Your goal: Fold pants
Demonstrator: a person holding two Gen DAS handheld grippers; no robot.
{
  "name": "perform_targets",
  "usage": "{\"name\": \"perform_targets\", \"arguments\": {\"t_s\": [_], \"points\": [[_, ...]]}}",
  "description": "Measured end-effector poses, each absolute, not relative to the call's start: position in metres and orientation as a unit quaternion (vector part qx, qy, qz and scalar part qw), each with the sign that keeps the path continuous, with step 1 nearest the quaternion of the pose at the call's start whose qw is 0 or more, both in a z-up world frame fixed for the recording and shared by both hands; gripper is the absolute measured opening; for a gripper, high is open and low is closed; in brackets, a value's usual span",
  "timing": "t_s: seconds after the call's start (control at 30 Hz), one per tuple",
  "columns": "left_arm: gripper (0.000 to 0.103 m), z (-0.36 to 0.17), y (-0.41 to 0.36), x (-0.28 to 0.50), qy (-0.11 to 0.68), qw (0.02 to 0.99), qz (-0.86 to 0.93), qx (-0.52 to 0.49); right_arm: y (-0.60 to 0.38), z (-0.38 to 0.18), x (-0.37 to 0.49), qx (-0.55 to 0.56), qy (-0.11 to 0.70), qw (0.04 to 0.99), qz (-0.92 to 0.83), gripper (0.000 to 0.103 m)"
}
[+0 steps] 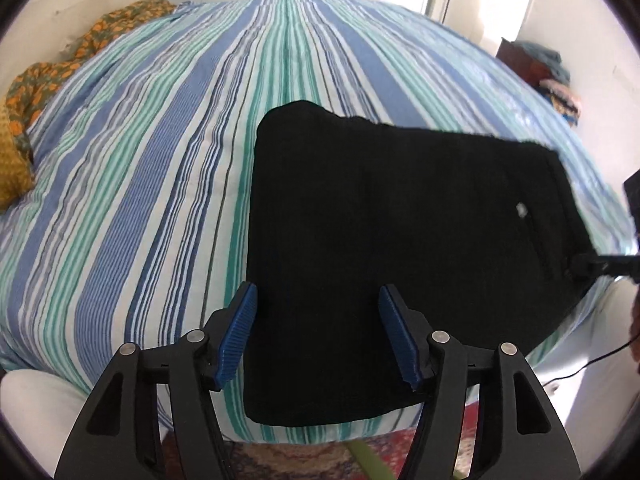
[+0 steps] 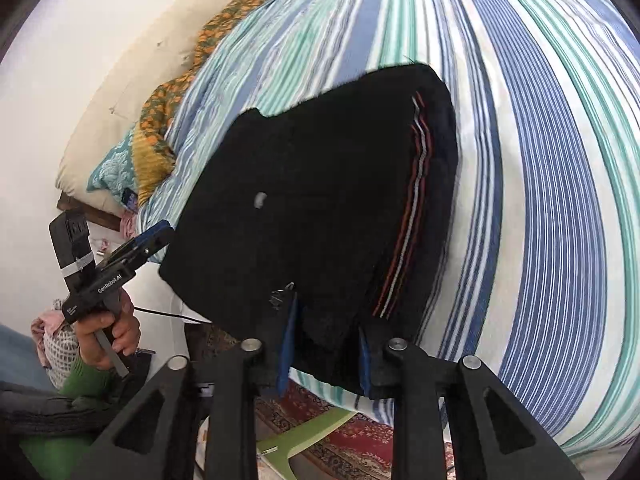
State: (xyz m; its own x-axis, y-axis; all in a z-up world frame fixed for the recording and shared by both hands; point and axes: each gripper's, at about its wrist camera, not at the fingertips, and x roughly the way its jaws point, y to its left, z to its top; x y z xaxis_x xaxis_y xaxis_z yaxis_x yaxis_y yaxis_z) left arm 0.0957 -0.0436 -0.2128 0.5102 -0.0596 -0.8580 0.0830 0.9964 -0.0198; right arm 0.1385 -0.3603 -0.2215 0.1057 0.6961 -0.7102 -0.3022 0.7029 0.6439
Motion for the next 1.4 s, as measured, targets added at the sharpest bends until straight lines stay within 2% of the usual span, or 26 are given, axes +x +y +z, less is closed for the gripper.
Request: {"name": "perform_targets", "arguments": {"t_s": [0.07,0.13,0.2,0.3,0.37,0.4,0.5,0.67,0.7,1.03,1.2,1.27,1.37,1.4], "points": [[0.064,-0.211,-0.044,0.094,0.488,0.872,-0.037,0.020,-0.365,-0.216,0.136,0.202,0.562,0.725,0.343,0.038],[0.064,-0.208,-0.040,0.096,0.489,0.871,-0.037,0.011,-0.364,-0.193,0.134,0.155,0.549,0.759,0.315,0.046],[0.064,-0.210,-0.038,0.097,0.492,0.870,-0.034,0.009,-0.361,-0.160,0.133,0.095,0.506,0.802,0.302,0.046],[0.064,-0.210,-0.041,0.095,0.490,0.871,-0.029,0.015,-0.349,-0.115,0.137,0.066,0.450,0.835,0.310,0.046],[0.065,-0.209,-0.043,0.094,0.490,0.871,-0.028,0.021,-0.340,-0.097,0.143,0.052,0.417,0.849,0.321,0.051],[0.065,-0.208,-0.045,0.094,0.490,0.871,-0.028,0.022,-0.332,-0.094,0.147,0.043,0.407,0.854,0.322,0.058],[0.065,-0.208,-0.044,0.093,0.491,0.871,-0.028,0.021,-0.306,-0.108,0.164,0.037,0.412,0.852,0.322,0.060],[0.067,-0.212,-0.044,0.092,0.492,0.870,-0.029,0.020,-0.308,-0.201,0.187,0.043,0.532,0.802,0.266,0.060],[0.068,-0.212,-0.043,0.092,0.492,0.870,-0.029,0.019,-0.312,-0.208,0.185,0.051,0.530,0.804,0.265,0.060],[0.070,-0.216,-0.034,0.088,0.492,0.869,-0.033,-0.028,-0.344,-0.146,0.112,0.085,0.435,0.849,0.288,0.059],[0.074,-0.220,-0.029,0.086,0.494,0.868,-0.039,-0.044,-0.322,-0.182,0.077,0.078,0.455,0.846,0.268,0.060],[0.075,-0.222,-0.025,0.085,0.494,0.866,-0.041,-0.058,-0.325,-0.187,0.071,0.108,0.435,0.860,0.245,0.061],[0.080,-0.225,-0.021,0.086,0.495,0.865,-0.037,-0.074,-0.319,-0.185,0.070,0.111,0.426,0.864,0.244,0.077],[0.080,-0.225,-0.021,0.086,0.495,0.865,-0.035,-0.075,-0.314,-0.184,0.068,0.098,0.423,0.867,0.245,0.079]]}}
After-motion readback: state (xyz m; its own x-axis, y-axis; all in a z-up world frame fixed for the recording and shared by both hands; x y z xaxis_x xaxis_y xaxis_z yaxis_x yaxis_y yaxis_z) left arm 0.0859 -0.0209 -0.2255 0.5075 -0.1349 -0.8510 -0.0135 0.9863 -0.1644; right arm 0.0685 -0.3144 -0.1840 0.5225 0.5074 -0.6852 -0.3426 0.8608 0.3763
